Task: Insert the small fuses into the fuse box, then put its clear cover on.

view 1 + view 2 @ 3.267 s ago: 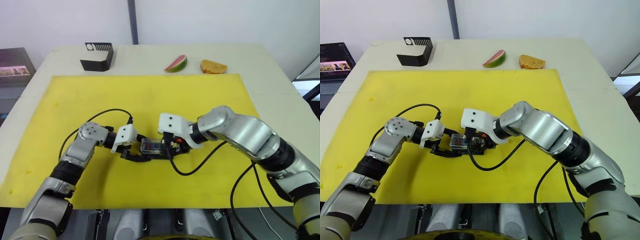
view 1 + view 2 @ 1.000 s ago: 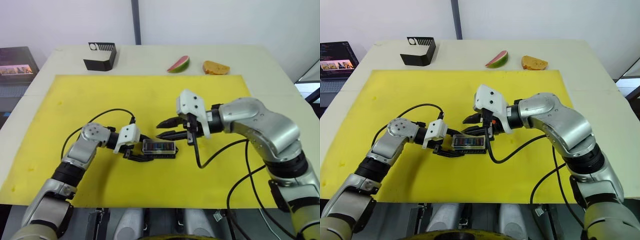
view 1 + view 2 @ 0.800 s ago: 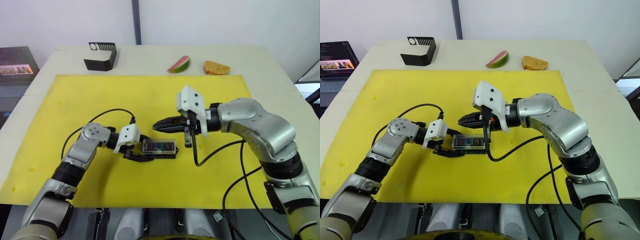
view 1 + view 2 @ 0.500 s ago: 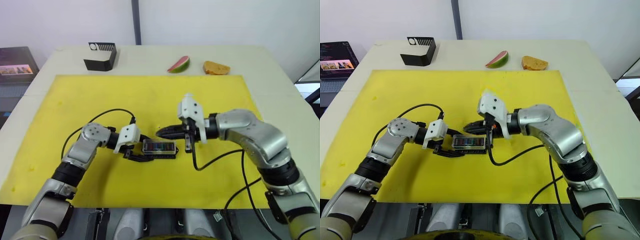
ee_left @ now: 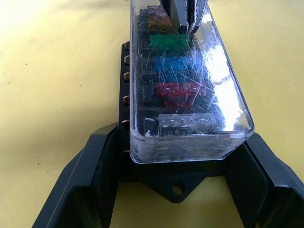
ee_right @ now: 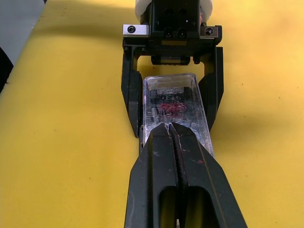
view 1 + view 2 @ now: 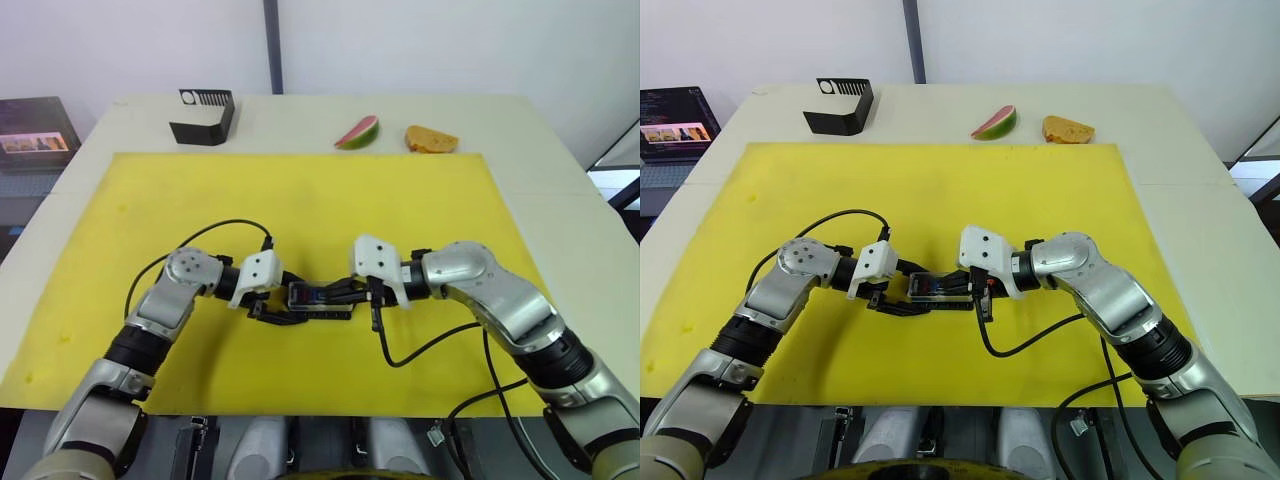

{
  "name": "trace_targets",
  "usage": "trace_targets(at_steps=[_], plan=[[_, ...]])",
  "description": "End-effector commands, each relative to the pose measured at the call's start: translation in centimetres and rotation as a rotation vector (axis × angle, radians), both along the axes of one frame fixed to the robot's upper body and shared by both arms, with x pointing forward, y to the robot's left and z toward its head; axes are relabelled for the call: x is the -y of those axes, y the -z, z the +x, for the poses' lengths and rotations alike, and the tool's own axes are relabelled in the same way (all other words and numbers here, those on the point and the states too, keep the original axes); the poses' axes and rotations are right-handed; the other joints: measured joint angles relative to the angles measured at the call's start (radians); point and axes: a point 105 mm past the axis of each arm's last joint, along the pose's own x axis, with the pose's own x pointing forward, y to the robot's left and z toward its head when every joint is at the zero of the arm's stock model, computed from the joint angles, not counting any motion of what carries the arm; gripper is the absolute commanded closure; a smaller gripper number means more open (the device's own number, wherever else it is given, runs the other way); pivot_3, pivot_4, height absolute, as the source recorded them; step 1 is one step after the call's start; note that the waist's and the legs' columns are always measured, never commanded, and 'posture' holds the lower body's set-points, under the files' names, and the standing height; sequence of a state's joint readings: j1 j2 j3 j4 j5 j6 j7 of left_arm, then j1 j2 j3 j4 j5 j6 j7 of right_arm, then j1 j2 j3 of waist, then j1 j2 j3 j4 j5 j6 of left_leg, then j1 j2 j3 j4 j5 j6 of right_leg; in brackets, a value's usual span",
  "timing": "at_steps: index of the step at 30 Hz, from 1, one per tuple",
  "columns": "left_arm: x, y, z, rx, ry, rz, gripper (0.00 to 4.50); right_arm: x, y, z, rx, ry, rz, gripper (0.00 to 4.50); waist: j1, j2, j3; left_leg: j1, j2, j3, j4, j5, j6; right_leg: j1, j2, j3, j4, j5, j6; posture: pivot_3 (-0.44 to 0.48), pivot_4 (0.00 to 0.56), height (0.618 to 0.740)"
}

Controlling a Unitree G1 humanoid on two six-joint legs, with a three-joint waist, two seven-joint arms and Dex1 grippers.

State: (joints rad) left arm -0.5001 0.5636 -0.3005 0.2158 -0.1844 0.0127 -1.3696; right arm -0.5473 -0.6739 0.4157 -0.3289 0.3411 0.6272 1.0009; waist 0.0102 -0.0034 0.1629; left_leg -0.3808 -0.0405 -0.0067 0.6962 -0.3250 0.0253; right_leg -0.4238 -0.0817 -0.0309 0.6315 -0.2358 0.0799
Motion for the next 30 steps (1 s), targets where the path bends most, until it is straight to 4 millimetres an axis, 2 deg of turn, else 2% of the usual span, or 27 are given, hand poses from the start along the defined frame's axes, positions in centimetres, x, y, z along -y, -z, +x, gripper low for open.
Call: trace_targets(at_steps=[1,2,6,14,17,20,23,27,29,30], plan=[[-0.3,0.3,-0.5,-0.010,0.013,0.028,1.80,1.7,2.8,0.5,-0.110,0.092,-0.092,4.45,0.000,0.000,0.000,0.000,0.000,0.000,0.000,0.000,0.000,0.000,0.000,0.000,0.000,0.000,0.000,0.000,0.150,0.740],[-0.3,0.3,-0.6,-0.013,0.017,0.030,1.80,1.7,2.7,0.5,-0.107,0.088,-0.089,4.45,0.000,0.000,0.000,0.000,0.000,0.000,0.000,0.000,0.000,0.000,0.000,0.000,0.000,0.000,0.000,0.000,0.150,0.740],[-0.4,0.4,-0.6,-0.005,0.021,0.038,0.05,1.5,2.5,0.4,-0.077,0.064,-0.095,4.50,0.001,0.000,0.000,0.000,0.000,0.000,0.000,0.000,0.000,0.000,-0.001,0.000,0.000,0.000,0.000,0.000,0.150,0.740],[-1.1,0.1,-0.3,0.008,0.005,0.046,0.05,0.6,-0.9,0.8,-0.040,0.057,-0.004,4.50,0.000,0.000,0.000,-0.001,0.000,0.000,0.000,0.000,0.000,-0.001,-0.001,0.000,-0.001,0.000,0.000,0.000,0.150,0.740],[-1.9,-0.8,-0.2,0.022,-0.024,0.025,0.05,0.3,-3.6,0.8,-0.031,0.048,0.064,4.50,-0.001,0.000,0.000,-0.003,0.000,0.000,0.000,0.000,0.000,-0.003,-0.001,0.000,-0.001,0.000,0.000,0.000,0.150,0.740],[-3.2,-2.7,-0.3,0.014,-0.067,-0.014,0.00,0.8,-6.3,0.3,-0.065,0.035,0.136,3.63,-0.007,0.001,0.001,-0.009,0.000,0.000,0.000,0.000,-0.001,-0.010,-0.001,0.000,0.000,0.000,0.000,0.000,0.150,0.740],[-5.8,-4.2,-0.5,-0.009,-0.138,0.005,0.00,2.5,-7.4,-0.9,-0.071,0.013,0.105,2.17,-0.005,0.001,0.001,-0.012,0.000,0.000,-0.001,0.001,-0.002,-0.013,-0.001,0.000,0.001,0.000,0.000,0.000,0.150,0.740],[-9.2,-7.5,-1.8,-0.012,-0.238,0.029,0.00,6.8,-8.0,-1.7,-0.017,0.061,-0.036,0.19,0.000,0.001,0.003,-0.013,0.000,0.000,-0.002,0.000,0.000,-0.013,-0.002,0.000,-0.002,0.000,0.000,0.000,0.150,0.740],[-10.7,-9.0,-2.8,-0.021,-0.304,0.040,0.00,9.6,-8.5,-1.7,0.015,0.117,-0.121,0.09,0.001,0.002,0.004,-0.013,0.000,0.000,-0.002,0.000,0.000,-0.012,-0.003,0.000,-0.003,0.000,-0.001,0.000,0.150,0.740],[-11.1,-9.4,-3.2,-0.027,-0.324,0.042,0.00,10.3,-8.7,-1.7,0.023,0.130,-0.145,0.09,0.000,0.003,0.005,-0.013,-0.001,0.000,-0.002,-0.001,0.001,-0.012,-0.003,0.000,-0.003,0.000,-0.001,0.000,0.150,0.740]])
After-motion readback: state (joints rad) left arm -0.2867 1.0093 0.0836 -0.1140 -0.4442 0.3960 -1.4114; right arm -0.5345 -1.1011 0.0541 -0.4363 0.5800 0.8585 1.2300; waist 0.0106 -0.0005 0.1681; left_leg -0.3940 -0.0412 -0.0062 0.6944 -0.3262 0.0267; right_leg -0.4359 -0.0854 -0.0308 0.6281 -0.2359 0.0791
